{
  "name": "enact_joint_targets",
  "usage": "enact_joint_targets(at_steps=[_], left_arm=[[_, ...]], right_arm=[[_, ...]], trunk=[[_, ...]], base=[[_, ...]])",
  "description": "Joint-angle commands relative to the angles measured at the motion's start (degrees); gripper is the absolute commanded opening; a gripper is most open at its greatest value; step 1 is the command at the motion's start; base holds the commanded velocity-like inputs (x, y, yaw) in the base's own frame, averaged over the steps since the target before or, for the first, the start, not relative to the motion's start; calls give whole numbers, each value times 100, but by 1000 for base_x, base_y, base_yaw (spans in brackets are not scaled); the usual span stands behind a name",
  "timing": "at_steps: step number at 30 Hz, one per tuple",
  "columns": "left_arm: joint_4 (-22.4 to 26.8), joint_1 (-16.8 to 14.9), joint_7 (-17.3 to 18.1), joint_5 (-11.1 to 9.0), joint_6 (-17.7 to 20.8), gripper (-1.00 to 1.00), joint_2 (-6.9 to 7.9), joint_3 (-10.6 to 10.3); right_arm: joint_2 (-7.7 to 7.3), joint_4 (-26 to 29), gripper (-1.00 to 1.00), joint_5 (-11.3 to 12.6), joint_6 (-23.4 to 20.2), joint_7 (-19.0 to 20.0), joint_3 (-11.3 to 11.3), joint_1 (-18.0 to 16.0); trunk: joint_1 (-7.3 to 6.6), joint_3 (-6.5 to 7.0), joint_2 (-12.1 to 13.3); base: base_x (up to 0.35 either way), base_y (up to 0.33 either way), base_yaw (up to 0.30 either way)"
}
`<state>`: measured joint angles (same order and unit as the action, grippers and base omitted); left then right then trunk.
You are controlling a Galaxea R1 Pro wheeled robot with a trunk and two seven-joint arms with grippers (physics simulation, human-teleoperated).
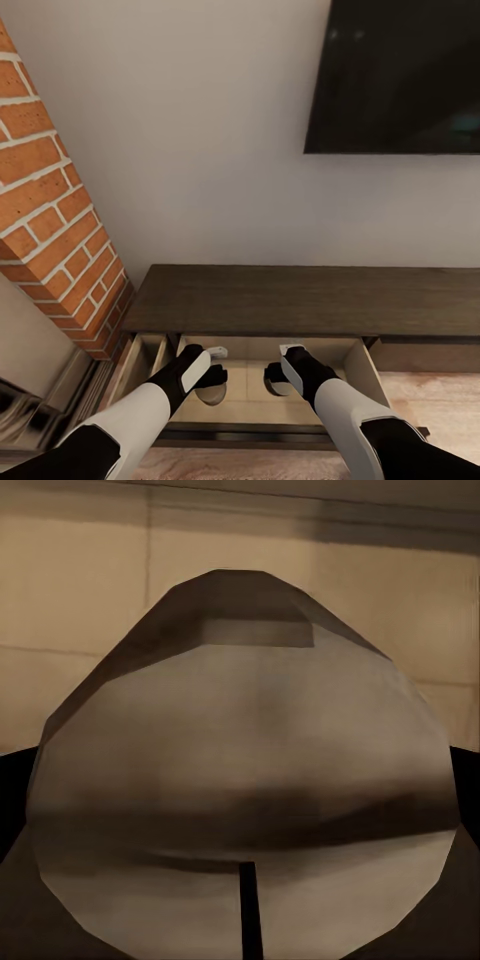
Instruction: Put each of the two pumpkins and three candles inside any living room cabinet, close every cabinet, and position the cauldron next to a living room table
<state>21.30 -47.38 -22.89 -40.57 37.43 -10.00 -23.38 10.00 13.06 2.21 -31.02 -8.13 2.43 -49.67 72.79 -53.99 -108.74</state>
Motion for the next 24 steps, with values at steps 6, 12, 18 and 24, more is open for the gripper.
enact_joint_targets(at_steps=[6,12,18,24], left_arm=[[132,1,17,-14,-39,-100,0,-313],[187,1,21,-41,-38,-100,0,-410],[190,1,23,-51,-34,-100,0,-421],[192,0,99,-48,-114,-100,0,-425]], right_arm=[[0,-4,-100,51,-15,4,9,-1],[0,1,-100,65,-18,4,11,-13],[0,3,-100,76,-18,14,8,-16],[0,3,-100,78,-20,29,4,-10]], trunk=[[0,-56,0],[0,-112,0],[0,-168,0],[0,-224,0]], base=[[0,0,0],[0,0,0],[0,0,0],[0,0,0]])
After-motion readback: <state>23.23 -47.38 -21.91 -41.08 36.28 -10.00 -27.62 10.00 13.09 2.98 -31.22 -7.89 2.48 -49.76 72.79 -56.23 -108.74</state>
